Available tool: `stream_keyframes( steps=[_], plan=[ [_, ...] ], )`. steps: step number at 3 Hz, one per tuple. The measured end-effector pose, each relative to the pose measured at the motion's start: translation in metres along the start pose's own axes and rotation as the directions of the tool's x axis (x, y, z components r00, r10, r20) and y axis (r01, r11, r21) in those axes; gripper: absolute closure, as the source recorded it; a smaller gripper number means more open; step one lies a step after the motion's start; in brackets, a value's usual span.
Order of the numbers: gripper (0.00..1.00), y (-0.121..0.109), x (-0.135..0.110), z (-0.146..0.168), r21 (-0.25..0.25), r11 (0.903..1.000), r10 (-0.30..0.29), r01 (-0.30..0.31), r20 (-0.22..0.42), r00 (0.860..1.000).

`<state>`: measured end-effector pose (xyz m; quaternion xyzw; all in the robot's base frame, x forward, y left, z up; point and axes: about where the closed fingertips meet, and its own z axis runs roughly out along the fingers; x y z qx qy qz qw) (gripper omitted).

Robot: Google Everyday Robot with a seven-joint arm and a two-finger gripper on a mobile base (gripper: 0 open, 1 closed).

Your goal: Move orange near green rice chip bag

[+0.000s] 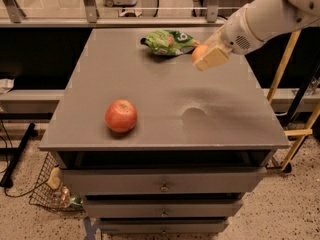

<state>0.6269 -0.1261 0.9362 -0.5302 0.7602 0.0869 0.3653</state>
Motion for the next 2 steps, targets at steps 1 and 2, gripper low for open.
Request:
stream_keyframes(
  steps=[1,2],
  plan=[
    [1.0,-0.042,-0.01,0.028,0.077,0.9925,0.081,-0.095,0.16,0.984],
    [1.0,-0.08,-0.022,0.05,0.131,0.9766,0.128,-0.17,0.279,0.952]
  ],
)
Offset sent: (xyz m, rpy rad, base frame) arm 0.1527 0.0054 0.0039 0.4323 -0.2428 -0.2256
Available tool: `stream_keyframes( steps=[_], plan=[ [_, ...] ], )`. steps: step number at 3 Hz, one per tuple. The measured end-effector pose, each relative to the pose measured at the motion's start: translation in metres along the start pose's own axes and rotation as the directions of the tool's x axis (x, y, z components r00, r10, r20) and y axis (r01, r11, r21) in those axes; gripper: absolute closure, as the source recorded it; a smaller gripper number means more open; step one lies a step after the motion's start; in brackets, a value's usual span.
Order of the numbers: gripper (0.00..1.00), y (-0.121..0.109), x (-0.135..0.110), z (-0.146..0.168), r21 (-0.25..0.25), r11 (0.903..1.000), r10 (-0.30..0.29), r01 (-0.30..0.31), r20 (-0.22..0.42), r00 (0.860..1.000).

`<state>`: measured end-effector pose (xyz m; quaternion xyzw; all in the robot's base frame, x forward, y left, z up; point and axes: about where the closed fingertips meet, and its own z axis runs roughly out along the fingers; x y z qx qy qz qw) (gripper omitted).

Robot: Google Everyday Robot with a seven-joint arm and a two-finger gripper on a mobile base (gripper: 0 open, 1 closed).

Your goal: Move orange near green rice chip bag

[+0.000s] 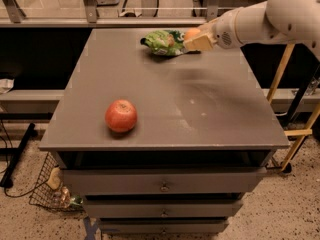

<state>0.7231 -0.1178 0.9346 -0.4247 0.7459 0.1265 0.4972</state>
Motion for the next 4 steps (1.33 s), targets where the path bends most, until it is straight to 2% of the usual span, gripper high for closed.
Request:
stream_keyframes(
  steps=[1,2,4],
  plan=[
    [1.0,-0.025,-0.002,0.038,0.025,0.9976,0.063,-0.064,0.05,0.997],
    [1.0,-0.032,0.002,0.061,0.008,0.9948,0.101,-0.101,0.053,0.993],
    [1.0,-0.032,0.019,0.093,-0.025,0.9891,0.144,-0.145,-0.035,0.989]
  ],
)
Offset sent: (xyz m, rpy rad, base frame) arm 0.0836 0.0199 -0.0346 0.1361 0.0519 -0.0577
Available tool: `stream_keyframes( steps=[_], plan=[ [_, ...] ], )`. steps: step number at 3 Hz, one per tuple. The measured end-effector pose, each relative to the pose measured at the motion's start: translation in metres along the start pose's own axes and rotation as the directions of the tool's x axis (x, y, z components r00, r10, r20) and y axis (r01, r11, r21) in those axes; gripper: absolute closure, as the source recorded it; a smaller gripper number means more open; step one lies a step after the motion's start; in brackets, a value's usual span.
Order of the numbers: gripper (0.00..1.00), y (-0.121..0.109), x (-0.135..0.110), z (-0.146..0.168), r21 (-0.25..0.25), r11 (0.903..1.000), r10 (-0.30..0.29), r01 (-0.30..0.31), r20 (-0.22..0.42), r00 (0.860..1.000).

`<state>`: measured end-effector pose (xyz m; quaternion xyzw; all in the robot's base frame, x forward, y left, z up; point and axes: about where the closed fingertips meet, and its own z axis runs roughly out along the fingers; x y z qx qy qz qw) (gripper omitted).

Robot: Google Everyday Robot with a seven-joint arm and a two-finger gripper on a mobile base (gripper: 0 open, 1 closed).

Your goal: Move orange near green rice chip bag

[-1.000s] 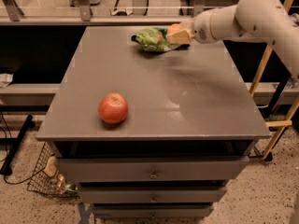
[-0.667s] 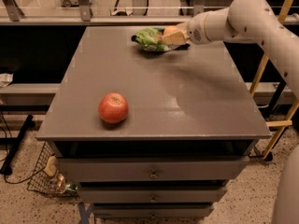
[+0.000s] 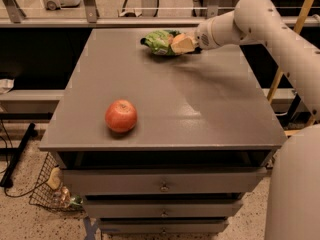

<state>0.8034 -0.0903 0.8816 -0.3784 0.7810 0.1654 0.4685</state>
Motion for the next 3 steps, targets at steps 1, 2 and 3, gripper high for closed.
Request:
stream_keyframes(
  steps=[1,2,3],
  plan=[
    [1.0,-0.0034,0.0122,0.0003,0.009,0.9995,0.031,-0.031,-0.025,0.999],
    [0.84,-0.0019,0.0136,0.0032,0.005,0.9994,0.034,-0.034,-0.028,0.999],
    [0.63,-0.0002,0.0143,0.006,0.001,0.9994,0.034,-0.034,-0.03,0.999]
  ],
)
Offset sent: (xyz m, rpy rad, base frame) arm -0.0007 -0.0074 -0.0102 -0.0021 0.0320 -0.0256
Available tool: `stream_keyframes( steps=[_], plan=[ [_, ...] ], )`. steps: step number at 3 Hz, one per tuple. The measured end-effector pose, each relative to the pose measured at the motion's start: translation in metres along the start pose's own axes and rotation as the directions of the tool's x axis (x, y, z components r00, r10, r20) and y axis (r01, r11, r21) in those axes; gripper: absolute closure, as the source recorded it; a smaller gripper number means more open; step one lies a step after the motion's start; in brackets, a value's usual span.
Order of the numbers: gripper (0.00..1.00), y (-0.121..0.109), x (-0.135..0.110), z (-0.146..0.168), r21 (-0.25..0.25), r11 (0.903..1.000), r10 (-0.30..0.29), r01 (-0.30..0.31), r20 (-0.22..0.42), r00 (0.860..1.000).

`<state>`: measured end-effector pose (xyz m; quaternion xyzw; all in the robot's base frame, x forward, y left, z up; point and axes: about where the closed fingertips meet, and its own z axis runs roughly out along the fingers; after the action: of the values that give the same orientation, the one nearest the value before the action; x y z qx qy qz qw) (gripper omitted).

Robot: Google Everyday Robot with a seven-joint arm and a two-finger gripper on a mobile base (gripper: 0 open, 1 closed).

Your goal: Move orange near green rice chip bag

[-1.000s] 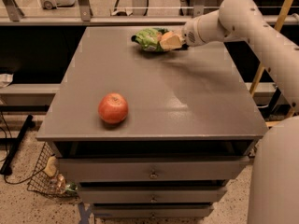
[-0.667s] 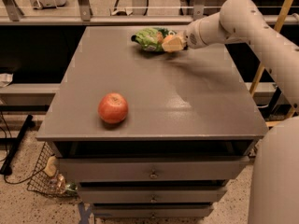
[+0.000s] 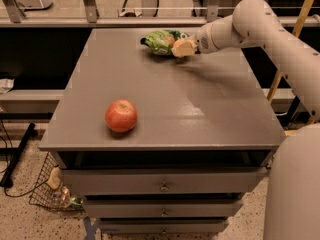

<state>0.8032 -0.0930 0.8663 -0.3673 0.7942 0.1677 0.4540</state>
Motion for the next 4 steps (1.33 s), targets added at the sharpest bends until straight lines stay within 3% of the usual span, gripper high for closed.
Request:
stream_keyframes(
  steps=[2,3,4],
  plan=[
    [0.15,0.0038,0.0014,0.0064,-0.01,1.0,0.0,0.0,-0.003,1.0],
    [0.0,0.0056,0.0021,0.0095,-0.015,0.9999,0.0,-0.001,-0.005,1.0],
    [0.0,0.0057,0.0021,0.0096,-0.015,0.9999,0.0,-0.001,-0.005,1.0]
  ],
)
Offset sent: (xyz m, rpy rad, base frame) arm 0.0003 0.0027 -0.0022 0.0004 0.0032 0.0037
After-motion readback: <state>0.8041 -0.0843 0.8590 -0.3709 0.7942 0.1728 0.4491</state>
